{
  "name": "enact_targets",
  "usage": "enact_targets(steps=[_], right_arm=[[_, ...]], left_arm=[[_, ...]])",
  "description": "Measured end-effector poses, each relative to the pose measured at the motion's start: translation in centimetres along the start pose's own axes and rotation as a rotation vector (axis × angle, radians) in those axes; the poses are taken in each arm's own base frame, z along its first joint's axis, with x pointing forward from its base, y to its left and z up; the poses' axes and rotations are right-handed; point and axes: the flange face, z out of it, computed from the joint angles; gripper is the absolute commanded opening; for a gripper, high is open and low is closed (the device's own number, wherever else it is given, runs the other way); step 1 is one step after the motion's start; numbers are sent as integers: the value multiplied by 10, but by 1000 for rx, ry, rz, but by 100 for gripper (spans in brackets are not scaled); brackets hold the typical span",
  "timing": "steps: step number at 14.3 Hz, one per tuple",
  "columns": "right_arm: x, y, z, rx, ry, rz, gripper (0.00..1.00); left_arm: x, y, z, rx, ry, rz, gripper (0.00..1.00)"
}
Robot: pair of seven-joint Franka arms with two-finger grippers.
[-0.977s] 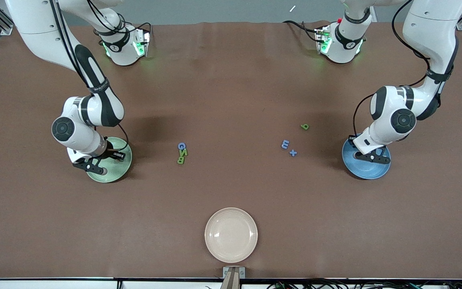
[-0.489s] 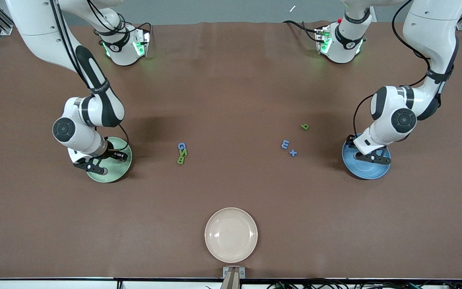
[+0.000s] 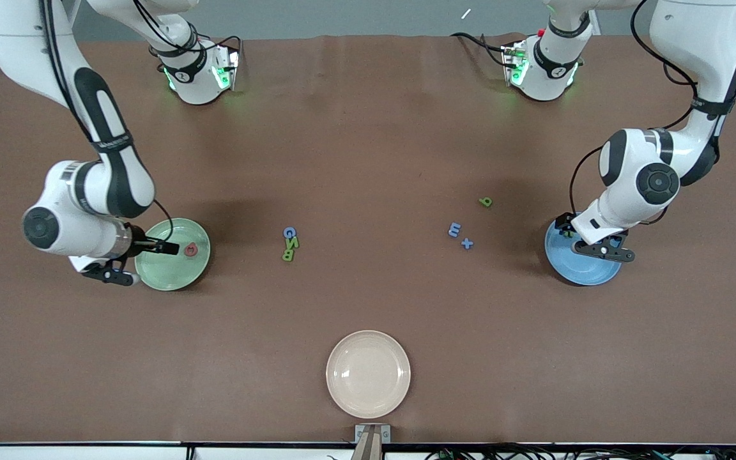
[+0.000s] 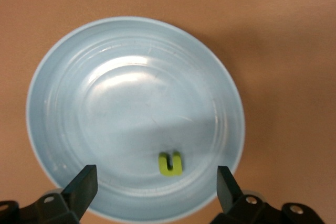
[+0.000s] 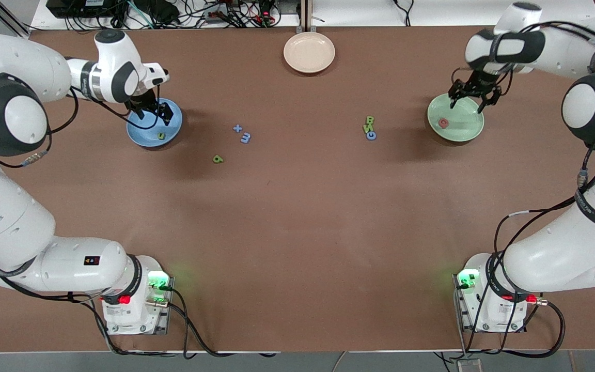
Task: Sort upper and lower case letters into plates
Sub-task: 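Open both grippers over the plates and lift away, then grasp green q with the left gripper while the right gripper grasps green B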
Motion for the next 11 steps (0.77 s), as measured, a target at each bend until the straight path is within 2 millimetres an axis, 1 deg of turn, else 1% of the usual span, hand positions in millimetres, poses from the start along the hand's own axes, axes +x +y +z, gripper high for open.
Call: enact_targets(steps=[1,2,3,4,5,7,9,11], right_arm=[[1,-5,-19,6,3,-2,100],[-1,-12,-33,13,13,7,100],[-4,-21,-42,17,20,30,100],[-9,-35,-48,18,25,51,100],[-14,-54,-50,15,29,70,100],[-27,-98,-47,6,41,99,100],[-39,-141,-43,13,78,94,100],[-51,-177,-38,24,115,106,100]], left_arm=[[2,4,-12,1,-12,9,100],[4,10,-24,2,-22,19,100],[6,16,-36,3,-29,28,100],[8,25,-48,-1,-33,30,100],[10,35,-57,-9,-35,22,100],[14,62,-72,-19,-36,-8,100],[18,91,-81,-23,-28,-68,100],[20,118,-86,-29,-21,-161,100]])
